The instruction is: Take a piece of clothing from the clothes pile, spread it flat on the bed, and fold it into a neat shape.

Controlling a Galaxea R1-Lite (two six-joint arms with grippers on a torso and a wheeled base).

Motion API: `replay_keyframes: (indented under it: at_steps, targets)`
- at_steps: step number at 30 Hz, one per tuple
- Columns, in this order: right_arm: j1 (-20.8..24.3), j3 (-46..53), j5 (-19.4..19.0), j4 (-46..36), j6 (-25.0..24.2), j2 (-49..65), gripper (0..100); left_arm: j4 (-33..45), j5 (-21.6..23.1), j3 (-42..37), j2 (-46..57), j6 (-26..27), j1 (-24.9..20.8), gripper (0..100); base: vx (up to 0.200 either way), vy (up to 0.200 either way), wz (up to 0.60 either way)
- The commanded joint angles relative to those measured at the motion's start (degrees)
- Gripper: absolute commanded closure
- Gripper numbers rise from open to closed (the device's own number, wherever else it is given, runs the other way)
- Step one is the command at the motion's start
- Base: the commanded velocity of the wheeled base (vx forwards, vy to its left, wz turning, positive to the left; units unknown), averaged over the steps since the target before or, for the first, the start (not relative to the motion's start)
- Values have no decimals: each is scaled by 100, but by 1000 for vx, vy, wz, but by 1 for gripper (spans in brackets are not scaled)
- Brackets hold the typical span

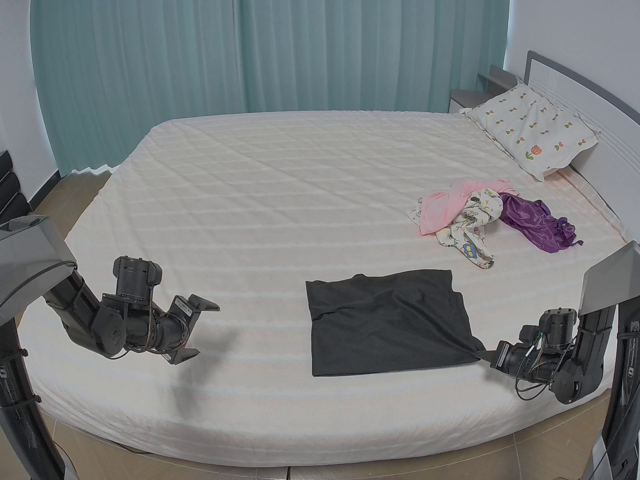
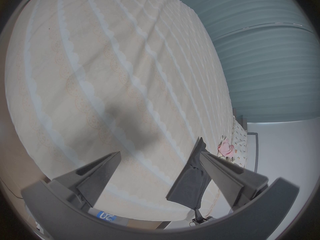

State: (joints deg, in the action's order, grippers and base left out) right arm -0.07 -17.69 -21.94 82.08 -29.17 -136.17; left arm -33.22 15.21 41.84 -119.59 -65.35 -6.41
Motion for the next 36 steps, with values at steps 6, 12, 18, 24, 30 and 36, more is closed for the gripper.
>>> replay_keyframes:
  at_steps: [6, 12, 18, 24, 30, 36]
  targets:
    - [-28, -121, -47, 194, -62, 11, 0, 0, -1, 9, -3, -4, 0, 0, 0, 0, 0]
    - [-19, -648, -29, 230, -475, 47, 0, 0, -1, 17, -3, -4, 0, 0, 0, 0, 0]
    - [122, -1483, 50, 10, -1029, -120, 0, 8, -1, 70, -21, -56, 8, 0, 0, 0, 0]
    - [130, -2195, 41, -412, -1178, -252, 0, 8, -1, 70, -21, -74, 8, 0, 0, 0, 0]
    - [262, -3469, 59, -1106, -1319, -613, 0, 8, -10, 61, -21, -65, 8, 0, 167, 0, 0]
    - [438, -3795, 138, -1177, -1442, -1008, 0, 8, -36, 70, -21, -74, 8, 0, 33, 0, 0]
